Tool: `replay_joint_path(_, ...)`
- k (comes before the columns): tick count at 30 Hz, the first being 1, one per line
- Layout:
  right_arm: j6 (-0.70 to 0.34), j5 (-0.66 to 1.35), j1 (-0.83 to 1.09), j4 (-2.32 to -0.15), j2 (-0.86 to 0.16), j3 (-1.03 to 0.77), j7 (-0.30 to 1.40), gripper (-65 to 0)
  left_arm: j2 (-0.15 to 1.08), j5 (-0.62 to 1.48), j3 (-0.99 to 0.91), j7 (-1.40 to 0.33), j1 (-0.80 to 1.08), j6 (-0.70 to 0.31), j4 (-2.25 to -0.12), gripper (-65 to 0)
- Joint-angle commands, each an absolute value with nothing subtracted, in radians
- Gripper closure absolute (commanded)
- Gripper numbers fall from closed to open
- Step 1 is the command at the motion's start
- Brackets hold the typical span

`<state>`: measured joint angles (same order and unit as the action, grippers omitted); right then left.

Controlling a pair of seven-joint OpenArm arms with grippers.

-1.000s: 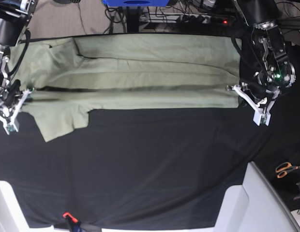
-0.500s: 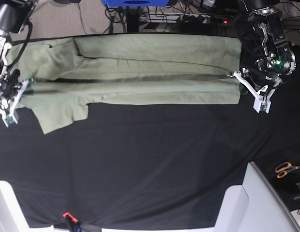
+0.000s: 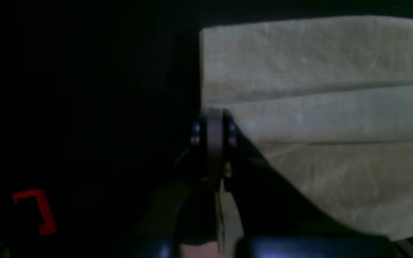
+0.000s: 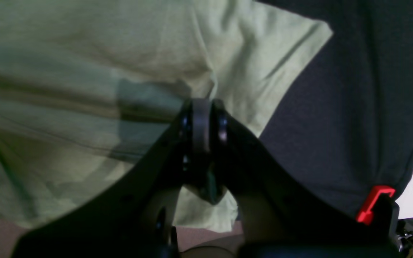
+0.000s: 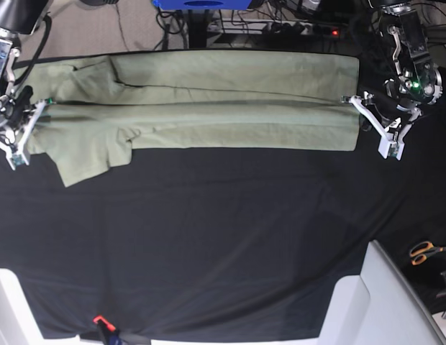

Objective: Fold the T-shirt properly
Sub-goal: 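Lower the folded edge onto the shirt and hold it in place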

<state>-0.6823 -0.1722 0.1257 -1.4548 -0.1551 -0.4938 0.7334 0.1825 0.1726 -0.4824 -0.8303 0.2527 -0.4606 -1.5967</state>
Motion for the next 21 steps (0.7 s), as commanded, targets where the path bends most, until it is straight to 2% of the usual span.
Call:
replay_joint_path(1,-0.677,-0.177,0.114,-1.469,-0.173,-0.501,0.725,0.0,0.193,0.173,-0.486,-0.816,0.249,-0.456,-1.612,0.0)
replay_joint_path(10,-0.671,-0.182,0.114,-1.469,-0.171,-0.501,0.728,-2.3,0.193,0.165,-0.484,-0.816,0.249,-0.456,-1.61,0.0)
replay_joint_path(12,-0.671,-0.182,0.114,-1.469,-0.171,-0.501,0.73,-8.9,0.193,0.165,-0.484,-0.816,0.249,-0.456,-1.61,0.0)
replay_joint_path(16,-0.67,-0.182,0.113,-1.478,-0.171,-0.503,0.766,-33.6,0.193,0.162,-0.486,-0.816,0.266,-0.455,-1.62,-1.2)
replay_joint_path(18,-0.668,-0.182,0.113,-1.481,-0.171,-0.513,0.774,-42.8,0.194,0.16,-0.493,-0.816,0.269,-0.455,-1.62,-19.7)
replay_joint_path(19,-0.662,-0.182,0.111,-1.489,-0.171,-0.539,0.774,-44.9,0.196,0.16,-0.495,-0.816,0.278,-0.455,-1.62,-27.6)
replay_joint_path(21,-0.624,-0.182,0.111,-1.509,-0.151,-0.578,0.774,-45.0,0.2,0.163,-0.501,-0.816,0.278,-0.453,-1.629,-43.3)
